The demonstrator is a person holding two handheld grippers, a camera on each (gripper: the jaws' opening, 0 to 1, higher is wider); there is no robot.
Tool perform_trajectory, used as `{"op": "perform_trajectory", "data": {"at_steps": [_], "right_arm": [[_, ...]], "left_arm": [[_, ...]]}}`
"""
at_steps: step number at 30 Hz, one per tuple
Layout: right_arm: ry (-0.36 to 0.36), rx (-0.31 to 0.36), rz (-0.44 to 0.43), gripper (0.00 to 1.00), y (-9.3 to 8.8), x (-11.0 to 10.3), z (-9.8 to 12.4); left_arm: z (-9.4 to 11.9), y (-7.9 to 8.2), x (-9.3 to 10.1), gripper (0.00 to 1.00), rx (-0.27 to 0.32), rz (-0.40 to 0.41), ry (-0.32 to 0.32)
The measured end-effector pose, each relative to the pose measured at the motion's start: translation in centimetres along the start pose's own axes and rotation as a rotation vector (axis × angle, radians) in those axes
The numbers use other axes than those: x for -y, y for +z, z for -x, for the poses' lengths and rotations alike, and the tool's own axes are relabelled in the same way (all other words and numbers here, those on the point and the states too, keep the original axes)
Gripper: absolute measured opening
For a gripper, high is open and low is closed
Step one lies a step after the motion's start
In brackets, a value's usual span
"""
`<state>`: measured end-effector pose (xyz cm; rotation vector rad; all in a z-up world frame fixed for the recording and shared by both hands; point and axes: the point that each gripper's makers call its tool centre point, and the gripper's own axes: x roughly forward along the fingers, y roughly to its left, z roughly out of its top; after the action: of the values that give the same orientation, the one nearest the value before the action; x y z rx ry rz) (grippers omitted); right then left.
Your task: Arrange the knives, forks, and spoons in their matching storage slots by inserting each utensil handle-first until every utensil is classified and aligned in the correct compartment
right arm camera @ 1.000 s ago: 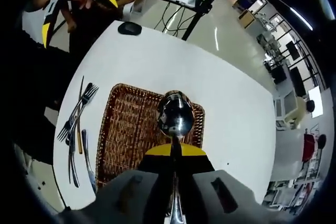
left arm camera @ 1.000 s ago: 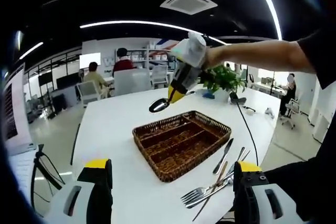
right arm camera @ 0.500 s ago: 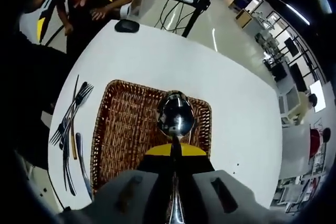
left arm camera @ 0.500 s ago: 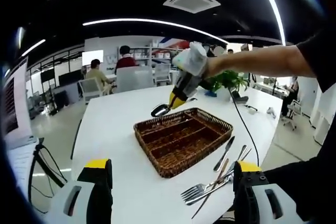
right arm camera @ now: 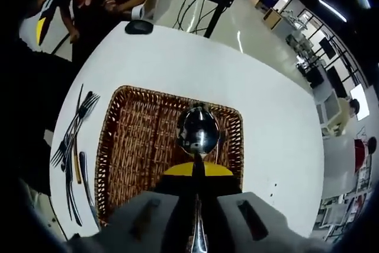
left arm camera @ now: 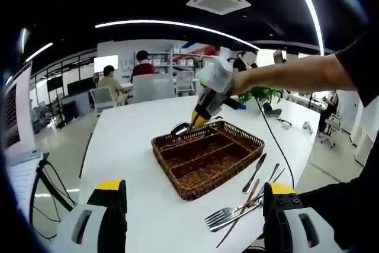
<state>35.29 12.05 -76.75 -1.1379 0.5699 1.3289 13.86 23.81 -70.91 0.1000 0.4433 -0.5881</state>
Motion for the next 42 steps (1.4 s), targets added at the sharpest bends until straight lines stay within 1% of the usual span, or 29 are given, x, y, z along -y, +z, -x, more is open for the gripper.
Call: {"op": "perform_trajectory", "data": {"at_steps": [6, 9, 15, 17, 19, 22, 27, 28, 32, 34, 35, 37, 40, 42], "right_arm": [[-0.007, 0.008, -0.021, 0.00, -0.8, 0.7, -1.2], [-0.005, 0.004, -0.022, 0.00, -1.2, 0.9, -2.0], [-0.003, 0.012, -0.035, 0.00, -1.2, 1.5, -3.6], [-0.002, 0.012, -0.042, 0.00, -1.3, 1.8, -4.1], [0.000, 0.013, -0.050, 0.00, -1.7, 2.4, -4.9], [0.005, 0.009, -0.056, 0.00, -2.3, 2.8, -5.9], [0.018, -0.009, -0.069, 0.00, -3.7, 2.8, -7.2], [0.020, -0.005, -0.091, 0.00, -3.8, 2.8, -7.3], [0.030, 0.004, -0.108, 0.00, -4.0, 2.6, -7.8], [0.068, 0.031, -0.139, 0.00, -3.9, 2.1, -8.2], [0.059, 0.035, -0.136, 0.00, -4.0, 2.4, -8.3], [0.051, 0.024, -0.123, 0.00, -4.5, 2.6, -8.4], [0.091, -0.021, -0.107, 0.00, -5.5, 1.7, -9.2], [0.053, 0.000, -0.138, 0.00, -5.2, 2.4, -9.5]], "left_arm": [[-0.1, -1.0, 0.4, 1.00, -0.019, 0.007, -0.003], [-0.1, -1.3, 0.2, 1.00, -0.015, 0.019, 0.004], [-0.3, -1.9, 0.3, 1.00, -0.023, 0.024, 0.005], [-0.2, -2.1, 0.1, 1.00, -0.027, 0.029, 0.010], [-0.1, -2.2, -0.1, 1.00, -0.030, 0.028, 0.015], [0.2, -2.4, -0.6, 1.00, -0.038, 0.025, 0.027], [0.5, -2.6, -1.0, 1.00, -0.037, 0.035, 0.042], [0.5, -2.7, -1.1, 1.00, -0.042, 0.035, 0.042], [0.5, -3.3, -1.1, 1.00, -0.056, 0.038, 0.043], [0.3, -3.4, -1.0, 1.00, -0.059, 0.036, 0.041], [0.2, -3.4, -0.9, 1.00, -0.063, 0.031, 0.039], [0.1, -3.5, -0.8, 1.00, -0.072, 0.019, 0.036], [0.0, -3.5, -0.8, 1.00, -0.077, 0.011, 0.036], [0.0, -3.5, -0.8, 1.00, -0.076, 0.013, 0.036]]}}
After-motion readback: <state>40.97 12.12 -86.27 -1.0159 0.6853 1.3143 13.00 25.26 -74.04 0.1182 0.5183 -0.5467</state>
